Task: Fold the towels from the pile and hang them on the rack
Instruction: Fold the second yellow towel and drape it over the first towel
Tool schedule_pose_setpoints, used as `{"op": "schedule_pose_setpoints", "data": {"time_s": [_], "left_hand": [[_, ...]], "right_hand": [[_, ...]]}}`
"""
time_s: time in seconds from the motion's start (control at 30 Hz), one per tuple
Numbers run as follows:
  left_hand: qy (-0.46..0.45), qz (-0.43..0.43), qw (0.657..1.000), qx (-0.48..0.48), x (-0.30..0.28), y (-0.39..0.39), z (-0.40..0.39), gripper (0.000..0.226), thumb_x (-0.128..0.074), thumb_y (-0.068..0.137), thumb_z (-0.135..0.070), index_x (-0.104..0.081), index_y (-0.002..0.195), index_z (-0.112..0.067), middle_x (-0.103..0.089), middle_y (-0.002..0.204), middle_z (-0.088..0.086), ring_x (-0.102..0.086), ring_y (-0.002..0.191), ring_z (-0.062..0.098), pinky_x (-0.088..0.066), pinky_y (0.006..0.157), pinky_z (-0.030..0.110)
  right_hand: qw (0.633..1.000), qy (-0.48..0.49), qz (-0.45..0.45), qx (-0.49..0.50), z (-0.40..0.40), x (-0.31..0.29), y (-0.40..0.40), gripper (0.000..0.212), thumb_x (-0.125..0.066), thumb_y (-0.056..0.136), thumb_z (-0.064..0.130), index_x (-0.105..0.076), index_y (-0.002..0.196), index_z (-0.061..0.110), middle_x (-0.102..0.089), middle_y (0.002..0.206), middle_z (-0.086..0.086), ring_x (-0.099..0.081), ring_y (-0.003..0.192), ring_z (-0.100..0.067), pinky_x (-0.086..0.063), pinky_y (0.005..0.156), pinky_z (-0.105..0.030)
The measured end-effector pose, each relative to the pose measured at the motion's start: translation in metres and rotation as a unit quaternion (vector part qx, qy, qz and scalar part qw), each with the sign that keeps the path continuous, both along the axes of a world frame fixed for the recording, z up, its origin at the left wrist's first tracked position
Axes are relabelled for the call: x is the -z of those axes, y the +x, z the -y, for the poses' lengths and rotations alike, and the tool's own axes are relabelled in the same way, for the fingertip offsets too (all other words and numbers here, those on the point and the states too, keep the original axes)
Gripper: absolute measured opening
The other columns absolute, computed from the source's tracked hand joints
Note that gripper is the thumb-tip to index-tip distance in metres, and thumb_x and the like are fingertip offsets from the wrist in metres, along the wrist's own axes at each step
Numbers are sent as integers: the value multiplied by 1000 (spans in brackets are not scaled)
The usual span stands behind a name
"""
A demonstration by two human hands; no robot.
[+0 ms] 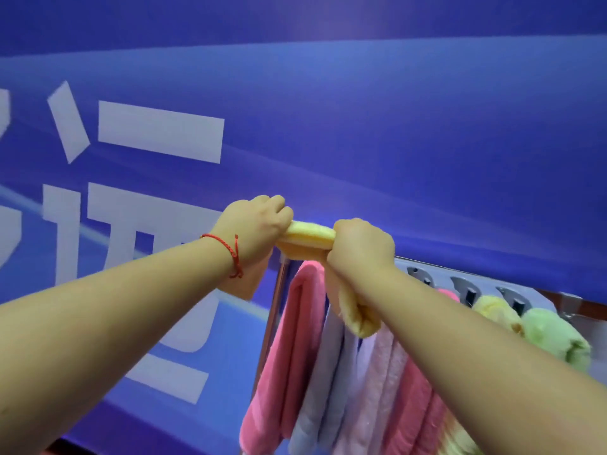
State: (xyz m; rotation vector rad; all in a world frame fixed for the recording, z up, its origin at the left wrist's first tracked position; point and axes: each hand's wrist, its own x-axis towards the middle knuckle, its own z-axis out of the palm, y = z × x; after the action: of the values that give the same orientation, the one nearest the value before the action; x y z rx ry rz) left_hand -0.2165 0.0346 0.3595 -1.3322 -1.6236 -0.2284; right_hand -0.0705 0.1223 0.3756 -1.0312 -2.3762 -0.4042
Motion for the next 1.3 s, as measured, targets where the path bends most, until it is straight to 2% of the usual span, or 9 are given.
{"op": "schedule_pose_setpoints", "data": {"time_s": [0.13,0.27,0.4,0.5,0.63,0.83,1.07,1.2,1.3], "left_hand": [[-14,-47,998,-44,-13,-5,-10,45,-75,32,8,-42,54,-14,-39,53,4,-31,39,21,2,49,13],[-138,3,985,-107,-8,2,-9,30,-34,39,-5,-16,57,-21,-18,59,2,-14,54,17,-13,48,22],[-160,38,977,-134,-9,5,-24,22,-23,49,3,-22,61,-15,-21,65,4,-15,56,15,-15,48,23],[-110,38,987,-108,6,-2,-48,22,-42,78,4,-43,95,-10,-44,97,7,-34,74,20,-15,47,24],[-71,136,986,-66,41,-16,-80,21,-38,92,-8,-47,111,-12,-49,112,8,-48,100,27,-29,61,31],[86,130,987,-31,68,-37,-90,35,-81,41,-5,-54,62,-12,-53,59,7,-51,49,27,-22,46,25],[137,197,970,40,71,-47,-91,30,-75,44,9,-58,64,-6,-55,63,14,-52,51,32,-30,42,26],[103,294,948,60,102,-44,-92,18,-58,76,-4,-59,93,-8,-55,96,11,-53,89,34,-35,61,35],[71,393,906,139,122,-36,-91,29,-46,76,-26,-57,98,-10,-55,100,9,-51,93,31,-42,71,38]], "right_hand": [[1000,11,-5,15,-13,-7,-22,16,-50,87,12,-54,102,16,-55,108,-5,-58,96,-27,-34,65,-29],[999,-13,-18,35,-21,-4,-40,11,-52,86,12,-46,93,19,-59,104,-3,-58,93,-25,-36,64,-27],[995,-70,-39,67,-30,3,-51,19,-53,87,12,-55,106,17,-60,111,-3,-59,103,-23,-40,68,-27],[984,-137,-47,106,-39,6,-52,25,-55,87,16,-55,113,17,-58,117,-2,-57,109,-22,-41,72,-28],[976,-171,-25,129,-44,14,-47,32,-53,87,15,-55,119,15,-55,125,-3,-54,116,-23,-43,79,-31],[987,-135,-40,79,-44,29,-55,28,-47,90,10,-58,115,11,-58,124,-7,-56,115,-26,-45,84,-31],[990,-112,-26,83,-48,42,-56,31,-43,92,5,-58,119,10,-58,126,-7,-55,118,-24,-47,85,-31],[979,-186,-54,67,-46,53,-53,34,-40,97,9,-51,129,7,-54,132,-6,-50,123,-22,-46,76,-13],[964,-224,-130,55,-36,74,-53,35,-39,97,7,-43,131,-1,-57,129,-10,-54,119,-23,-40,59,-21]]}}
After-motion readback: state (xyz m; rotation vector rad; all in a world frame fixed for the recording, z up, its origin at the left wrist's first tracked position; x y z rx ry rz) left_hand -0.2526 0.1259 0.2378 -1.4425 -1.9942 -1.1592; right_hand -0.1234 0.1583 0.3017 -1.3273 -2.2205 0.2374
